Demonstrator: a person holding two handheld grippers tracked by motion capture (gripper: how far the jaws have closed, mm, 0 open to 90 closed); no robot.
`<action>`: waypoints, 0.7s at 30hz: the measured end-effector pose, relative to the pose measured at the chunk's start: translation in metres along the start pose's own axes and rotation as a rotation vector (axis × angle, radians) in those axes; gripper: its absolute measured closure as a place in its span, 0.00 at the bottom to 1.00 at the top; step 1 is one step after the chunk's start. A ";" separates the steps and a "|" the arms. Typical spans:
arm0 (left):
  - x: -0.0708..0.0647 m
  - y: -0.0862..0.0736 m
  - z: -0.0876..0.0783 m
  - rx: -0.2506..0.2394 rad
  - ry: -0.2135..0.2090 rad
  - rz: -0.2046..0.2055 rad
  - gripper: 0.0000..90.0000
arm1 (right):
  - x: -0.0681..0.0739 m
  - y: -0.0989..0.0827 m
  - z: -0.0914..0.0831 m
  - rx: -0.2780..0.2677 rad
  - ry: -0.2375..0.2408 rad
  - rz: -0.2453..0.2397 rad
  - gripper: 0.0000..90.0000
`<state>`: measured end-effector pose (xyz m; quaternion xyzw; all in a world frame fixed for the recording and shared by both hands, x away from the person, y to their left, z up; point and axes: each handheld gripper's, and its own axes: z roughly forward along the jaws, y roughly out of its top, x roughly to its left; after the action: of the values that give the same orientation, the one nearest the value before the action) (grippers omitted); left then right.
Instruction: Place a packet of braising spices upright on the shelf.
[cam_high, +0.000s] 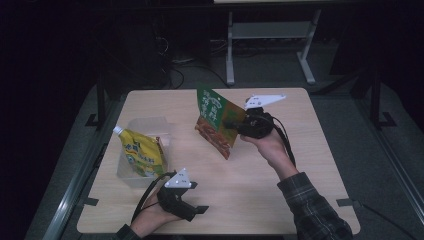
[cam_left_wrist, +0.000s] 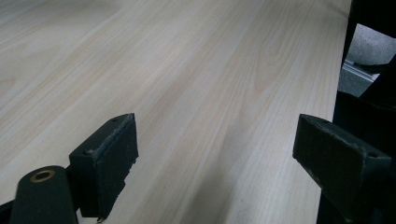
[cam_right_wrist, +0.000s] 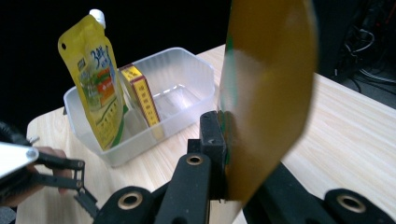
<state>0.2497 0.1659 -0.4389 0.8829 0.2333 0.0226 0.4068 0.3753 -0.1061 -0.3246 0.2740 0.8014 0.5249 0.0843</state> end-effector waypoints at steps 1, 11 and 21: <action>0.000 0.000 0.000 0.001 0.000 -0.002 0.15 | 0.001 0.003 0.003 0.002 0.003 0.003 1.00; -0.001 -0.002 0.002 -0.008 -0.008 0.012 0.16 | 0.010 0.032 0.039 0.006 0.058 -0.022 1.00; -0.002 -0.002 0.005 -0.007 -0.021 0.007 0.16 | 0.020 0.057 0.067 0.003 0.090 -0.049 1.00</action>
<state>0.2480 0.1628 -0.4436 0.8826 0.2259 0.0157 0.4121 0.4069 -0.0248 -0.3001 0.2304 0.8117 0.5332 0.0604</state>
